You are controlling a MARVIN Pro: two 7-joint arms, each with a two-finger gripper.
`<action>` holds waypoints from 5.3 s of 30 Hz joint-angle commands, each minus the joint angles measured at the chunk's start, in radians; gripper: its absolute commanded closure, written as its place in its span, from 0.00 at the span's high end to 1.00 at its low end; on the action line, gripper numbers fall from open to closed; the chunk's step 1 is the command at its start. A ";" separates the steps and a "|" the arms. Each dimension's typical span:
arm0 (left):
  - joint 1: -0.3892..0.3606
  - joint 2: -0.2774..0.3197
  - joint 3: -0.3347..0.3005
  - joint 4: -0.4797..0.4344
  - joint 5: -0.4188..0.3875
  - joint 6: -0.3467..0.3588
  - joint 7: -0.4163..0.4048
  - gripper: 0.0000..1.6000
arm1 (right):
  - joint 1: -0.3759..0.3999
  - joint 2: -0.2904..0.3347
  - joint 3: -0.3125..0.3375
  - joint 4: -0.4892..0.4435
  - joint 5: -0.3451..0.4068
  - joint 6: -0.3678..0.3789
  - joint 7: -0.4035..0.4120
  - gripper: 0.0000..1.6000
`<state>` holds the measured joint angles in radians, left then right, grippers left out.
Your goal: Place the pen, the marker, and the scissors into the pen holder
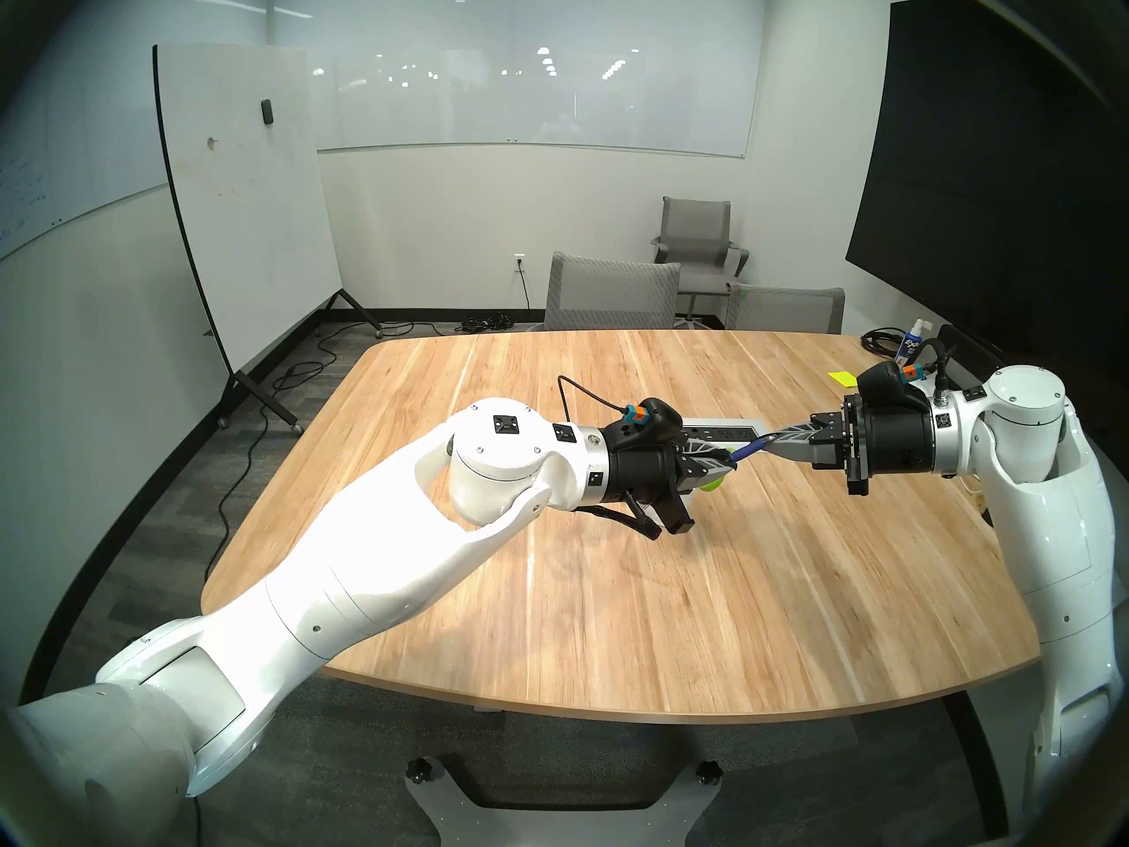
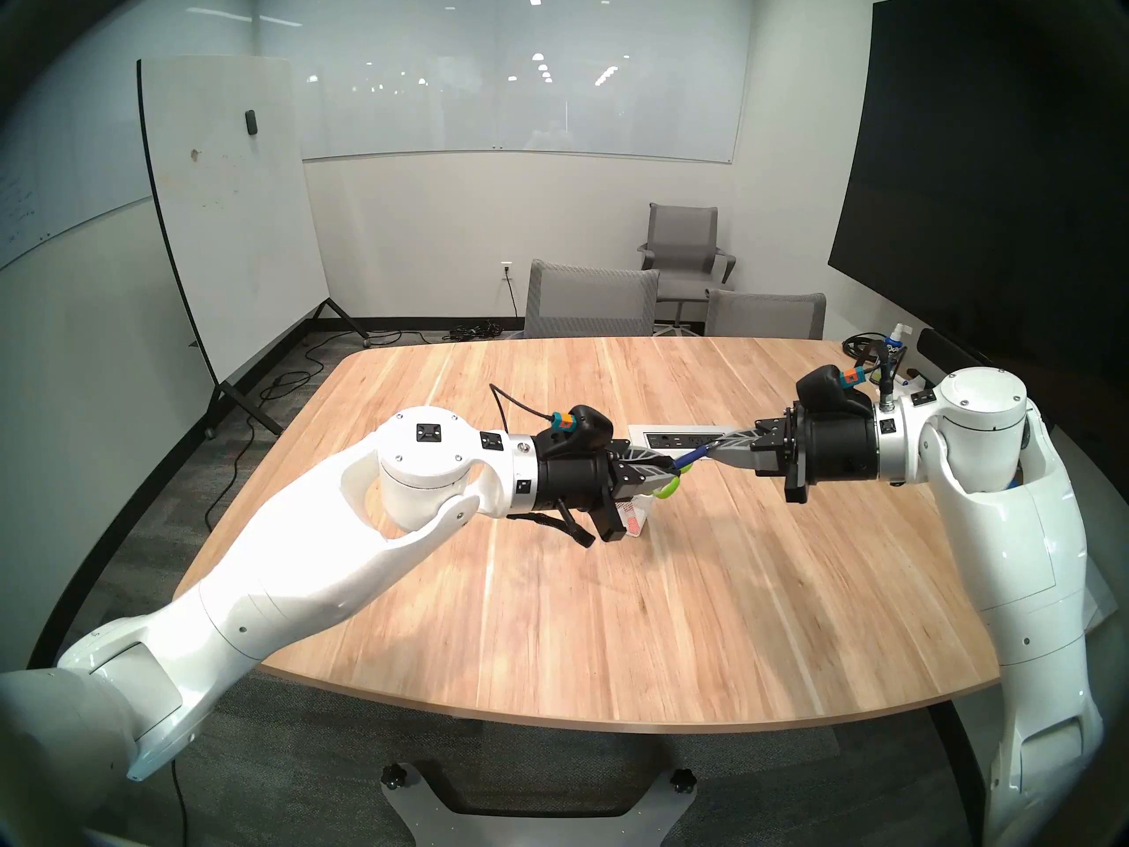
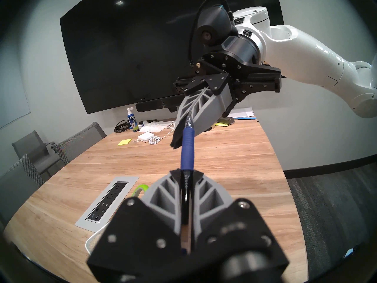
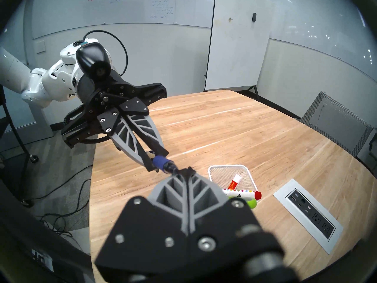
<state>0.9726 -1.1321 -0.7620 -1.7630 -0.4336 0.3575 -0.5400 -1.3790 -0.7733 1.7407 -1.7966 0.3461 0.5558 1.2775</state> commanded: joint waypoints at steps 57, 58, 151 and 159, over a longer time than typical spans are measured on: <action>-0.010 -0.005 -0.005 -0.019 -0.005 -0.007 0.000 0.00 | 0.013 0.023 -0.003 -0.012 0.004 -0.001 -0.030 0.00; -0.010 -0.005 -0.005 -0.019 -0.005 -0.007 0.000 0.00 | 0.013 0.023 -0.003 -0.012 0.004 -0.001 -0.030 0.00; -0.011 -0.003 -0.003 -0.019 -0.007 -0.008 0.002 0.00 | -0.002 0.083 0.006 -0.023 0.047 0.027 -0.087 0.00; -0.011 -0.003 -0.003 -0.019 -0.008 -0.008 0.002 0.00 | -0.043 0.097 0.040 -0.053 0.060 0.015 -0.035 0.00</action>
<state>0.9744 -1.1256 -0.7568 -1.7638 -0.4390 0.3560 -0.5375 -1.4071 -0.6956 1.7506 -1.8213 0.3887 0.5816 1.2075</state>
